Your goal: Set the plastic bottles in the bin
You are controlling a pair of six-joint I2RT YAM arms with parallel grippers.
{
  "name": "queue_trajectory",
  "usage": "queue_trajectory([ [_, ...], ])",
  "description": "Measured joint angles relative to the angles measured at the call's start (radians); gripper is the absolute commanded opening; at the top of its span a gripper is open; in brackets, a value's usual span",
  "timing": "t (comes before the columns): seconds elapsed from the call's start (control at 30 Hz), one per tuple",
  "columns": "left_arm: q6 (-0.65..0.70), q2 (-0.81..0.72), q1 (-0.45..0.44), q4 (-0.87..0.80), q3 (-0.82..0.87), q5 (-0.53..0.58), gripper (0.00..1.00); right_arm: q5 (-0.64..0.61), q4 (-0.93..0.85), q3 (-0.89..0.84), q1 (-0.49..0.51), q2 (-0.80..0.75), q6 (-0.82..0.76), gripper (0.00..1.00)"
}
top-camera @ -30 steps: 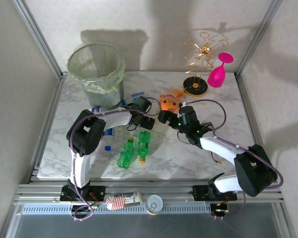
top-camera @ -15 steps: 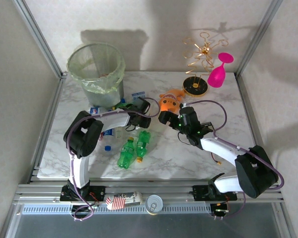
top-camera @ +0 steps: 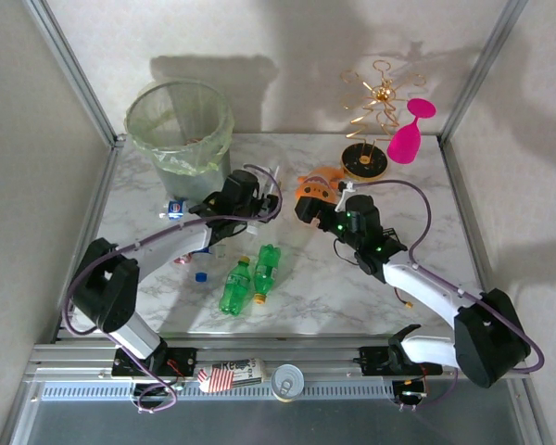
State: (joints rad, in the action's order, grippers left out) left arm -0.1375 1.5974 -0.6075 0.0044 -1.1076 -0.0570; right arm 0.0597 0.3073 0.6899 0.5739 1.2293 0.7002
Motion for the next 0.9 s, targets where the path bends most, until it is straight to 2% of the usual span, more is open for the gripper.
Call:
queue_trajectory([
  [0.17,-0.005,-0.053,0.006,0.041,-0.020,-0.003,0.47,0.022,0.060,-0.020,0.000,-0.044,-0.005,0.99],
  [0.37,-0.007,-0.060,0.051,0.050,-0.148,-0.003,0.47,0.050,0.117,-0.064,0.000,-0.063,-0.004,0.99],
  [0.5,-0.016,-0.060,0.119,0.038,-0.268,-0.002,0.47,0.076,0.135,-0.081,0.000,-0.063,0.000,0.99],
  [0.77,-0.049,-0.048,0.318,0.005,-0.486,0.028,0.50,0.126,0.168,-0.109,0.000,-0.061,0.014,0.99],
  [0.9,-0.044,0.015,0.365,-0.035,-0.603,0.055,0.50,0.139,0.168,-0.109,0.000,-0.058,0.015,0.99],
])
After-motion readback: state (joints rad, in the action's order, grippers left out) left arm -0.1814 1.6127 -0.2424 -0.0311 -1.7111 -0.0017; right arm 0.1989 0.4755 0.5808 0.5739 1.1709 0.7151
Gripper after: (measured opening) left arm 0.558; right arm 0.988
